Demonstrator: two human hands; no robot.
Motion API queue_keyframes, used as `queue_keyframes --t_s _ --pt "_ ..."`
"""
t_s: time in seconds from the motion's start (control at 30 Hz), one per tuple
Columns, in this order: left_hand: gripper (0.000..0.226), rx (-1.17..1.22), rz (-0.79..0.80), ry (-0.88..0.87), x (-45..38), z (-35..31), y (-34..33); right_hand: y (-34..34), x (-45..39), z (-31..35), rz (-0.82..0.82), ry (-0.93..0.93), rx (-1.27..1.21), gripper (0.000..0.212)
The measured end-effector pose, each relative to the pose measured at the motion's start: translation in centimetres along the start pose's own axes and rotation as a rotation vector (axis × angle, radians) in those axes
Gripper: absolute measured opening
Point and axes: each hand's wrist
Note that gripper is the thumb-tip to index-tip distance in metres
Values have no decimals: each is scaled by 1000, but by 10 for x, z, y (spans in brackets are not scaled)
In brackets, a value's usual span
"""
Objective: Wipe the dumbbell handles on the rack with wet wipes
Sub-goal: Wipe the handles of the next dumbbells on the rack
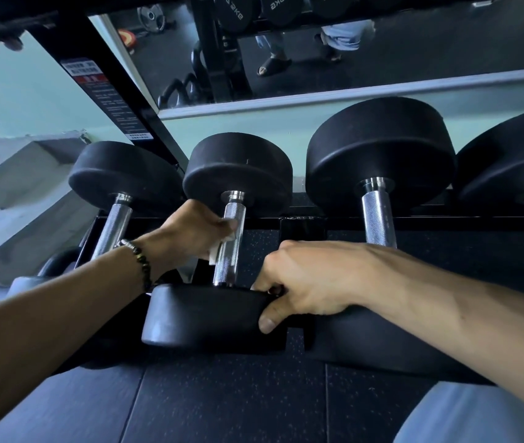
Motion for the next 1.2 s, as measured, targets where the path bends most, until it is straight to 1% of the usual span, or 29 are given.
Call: queue_keyframes --t_s 0.13,0.17,0.27,0.33,0.37,0.4,0.43,0.47,0.53,0.57,0.6,0.67,0.7,0.73,0.77,0.8,0.83,0.87,0.9,0.93,1.0,1.03,1.1,1.17,1.2 --pt "34 7 -212 -38 -23 -17 -7 1 1 2 -6 16 -4 42" --pt "35 4 -219 -39 -27 -18 -8 1 1 3 -3 15 -13 41" --pt "31 -88 -116 -50 -11 -9 1 4 3 5 12 17 -10 36" --pt "37 -206 -72 -106 7 -3 13 5 5 8 10 25 6 33" --pt "36 -211 -78 -159 18 -3 20 5 6 9 3 16 15 35" --pt "28 -164 -94 -218 27 -4 24 5 6 9 -10 -9 23 41" --pt "19 -42 -106 -259 39 -10 28 6 7 8 -42 -47 33 49" --pt "18 119 -83 -266 50 -19 31 9 8 7 -105 -91 40 58" --pt "29 442 62 -206 67 -32 32 20 14 4 -281 -176 25 72" --pt "32 549 128 -179 71 -37 30 27 19 4 -361 -201 -10 77" --pt "32 634 175 -161 74 -43 26 33 25 4 -422 -212 -64 86" --pt "31 750 214 -160 79 -54 14 41 35 3 -539 -192 -192 106" --pt "29 779 209 -157 81 -60 6 42 38 0 -615 -172 -238 108" --pt "25 791 192 -154 83 -66 -2 42 41 -3 -703 -136 -280 99" --pt "20 782 167 -154 85 -72 -10 40 43 -9 -784 -93 -316 81" --pt "17 767 145 -143 88 -78 -17 39 46 -15 -847 -55 -337 57" --pt "15 744 137 -125 90 -82 -24 38 49 -20 -891 -28 -343 36" --pt "17 722 149 -101 90 -86 -29 36 53 -27 -921 -14 -326 21" --pt "19 701 182 -73 91 -90 -33 35 56 -35 -949 8 -275 10" --pt "21 693 230 -47 92 -94 -36 33 59 -42 -985 38 -198 6" --pt "16 733 301 -14 94 -101 -42 30 68 -55 -1027 128 -57 12" --pt "15 777 307 -6 94 -103 -46 29 73 -60 -1006 189 -11 17" --pt "21 884 318 24 93 -107 -53 27 87 -68 -898 295 73 28" --pt "28 944 354 57 91 -109 -60 29 101 -76 -794 305 155 36" --pt "31 957 382 71 90 -110 -63 32 105 -81 -771 300 233 42"
Point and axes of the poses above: each hand's wrist, its own x-axis away from the middle knuckle, its own y-axis out of the back of the hand, z = x × y, and after that the axes turned 5 degrees about -z, right-handed
